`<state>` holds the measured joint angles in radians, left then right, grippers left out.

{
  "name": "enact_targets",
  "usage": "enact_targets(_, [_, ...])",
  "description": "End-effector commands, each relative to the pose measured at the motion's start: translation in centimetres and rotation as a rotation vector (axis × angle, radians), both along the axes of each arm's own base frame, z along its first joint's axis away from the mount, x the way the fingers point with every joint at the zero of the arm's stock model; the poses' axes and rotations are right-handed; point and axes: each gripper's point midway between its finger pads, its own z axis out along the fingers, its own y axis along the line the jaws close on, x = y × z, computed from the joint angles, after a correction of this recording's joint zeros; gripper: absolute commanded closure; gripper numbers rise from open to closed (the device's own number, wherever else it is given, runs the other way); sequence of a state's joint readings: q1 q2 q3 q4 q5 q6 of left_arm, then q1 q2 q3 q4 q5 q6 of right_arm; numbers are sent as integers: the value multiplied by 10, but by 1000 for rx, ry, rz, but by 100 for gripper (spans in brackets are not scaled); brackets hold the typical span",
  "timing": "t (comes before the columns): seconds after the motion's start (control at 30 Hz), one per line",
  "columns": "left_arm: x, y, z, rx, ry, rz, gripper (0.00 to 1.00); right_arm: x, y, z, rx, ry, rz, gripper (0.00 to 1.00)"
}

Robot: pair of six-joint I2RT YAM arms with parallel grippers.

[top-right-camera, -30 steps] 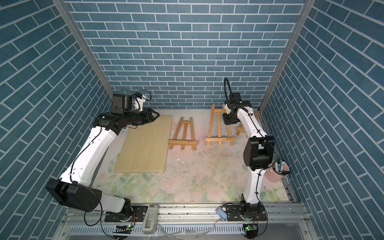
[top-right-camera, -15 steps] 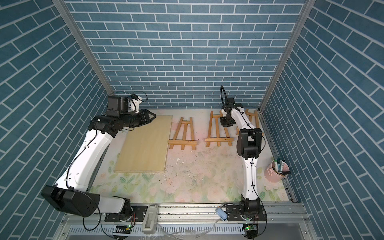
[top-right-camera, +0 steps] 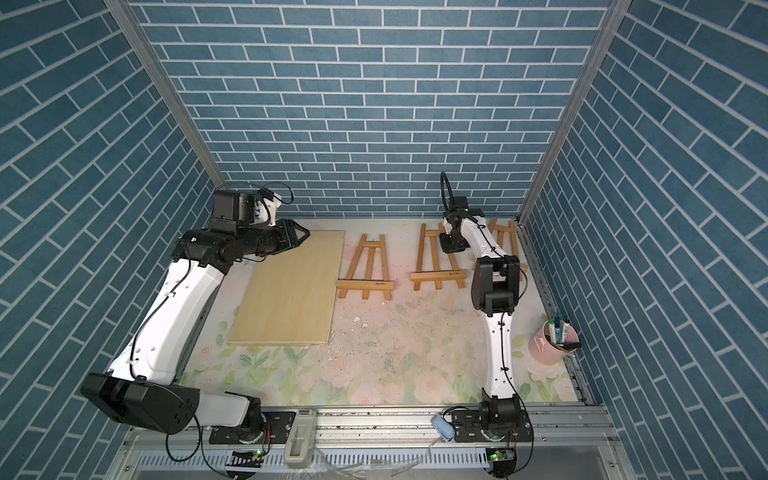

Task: Disassemble the easel
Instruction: Place the easel at the center of the board.

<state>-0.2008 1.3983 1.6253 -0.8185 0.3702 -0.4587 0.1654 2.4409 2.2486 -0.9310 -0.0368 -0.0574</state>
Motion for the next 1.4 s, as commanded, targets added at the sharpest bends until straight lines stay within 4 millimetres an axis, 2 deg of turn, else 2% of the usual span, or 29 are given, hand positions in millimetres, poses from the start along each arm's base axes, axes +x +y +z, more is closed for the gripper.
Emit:
enact_targets(0.0, [0,6,8,12,-10,20,55,17,-2,-5,2,-33,-14,100])
enact_targets(0.2, [1,8,11,19,-10,29,55,24,-1,-22,6,-27,-24,100])
enact_targets(0.4, [0,10,11,23,-5,39,55,25,-3,-31,2,-21,-30,98])
enact_targets(0.6, [2,10,10,25,-6,42,55,25,-3,-28,11,-24,-35,89])
enact_targets(0.73, [3,10,9,25,-5,42,55,25,-2,-17,22,-42,-36,82])
enact_targets(0.9, [4,9,5,27,-7,41,54,27,0,9,45,-98,-34,71])
enact_targets(1.07, [5,9,1,31,-6,36,54,29,4,46,80,-174,-37,69])
enact_targets(1.23, [2,10,-5,48,-17,23,54,29,6,89,113,-269,-44,68])
enact_targets(1.3, [2,12,-9,61,-23,24,54,26,5,112,127,-320,-51,68])
enact_targets(1.37, [3,15,-11,71,-31,24,54,16,8,145,172,-390,-42,68])
